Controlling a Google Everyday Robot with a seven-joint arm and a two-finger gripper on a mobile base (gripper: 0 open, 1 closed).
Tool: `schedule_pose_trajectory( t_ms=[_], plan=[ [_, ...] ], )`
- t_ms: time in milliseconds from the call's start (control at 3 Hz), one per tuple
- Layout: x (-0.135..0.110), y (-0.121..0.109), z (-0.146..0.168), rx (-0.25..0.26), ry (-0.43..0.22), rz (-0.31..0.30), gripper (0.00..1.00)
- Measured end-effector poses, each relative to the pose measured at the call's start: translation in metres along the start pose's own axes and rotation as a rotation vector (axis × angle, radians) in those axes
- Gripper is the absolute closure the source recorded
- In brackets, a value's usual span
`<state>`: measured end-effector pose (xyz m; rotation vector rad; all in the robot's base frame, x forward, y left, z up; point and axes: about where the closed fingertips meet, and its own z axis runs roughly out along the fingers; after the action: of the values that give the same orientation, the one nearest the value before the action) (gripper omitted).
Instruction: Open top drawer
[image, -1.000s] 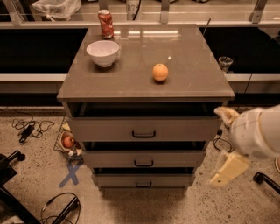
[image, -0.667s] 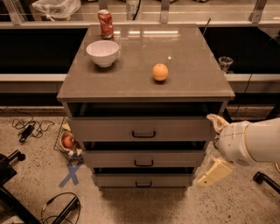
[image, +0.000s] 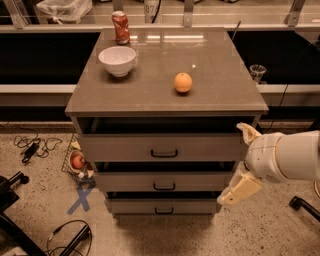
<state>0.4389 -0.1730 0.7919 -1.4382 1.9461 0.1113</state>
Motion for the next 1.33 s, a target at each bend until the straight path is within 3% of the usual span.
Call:
schedule_pose_trajectory(
  t_ms=[667, 1333],
  plan=[
    [0.019, -0.011, 0.102, -0.029, 0.087, -0.049, 0.00],
    [0.025, -0.046, 0.159, -0.017, 0.123, -0.107, 0.00]
  ],
)
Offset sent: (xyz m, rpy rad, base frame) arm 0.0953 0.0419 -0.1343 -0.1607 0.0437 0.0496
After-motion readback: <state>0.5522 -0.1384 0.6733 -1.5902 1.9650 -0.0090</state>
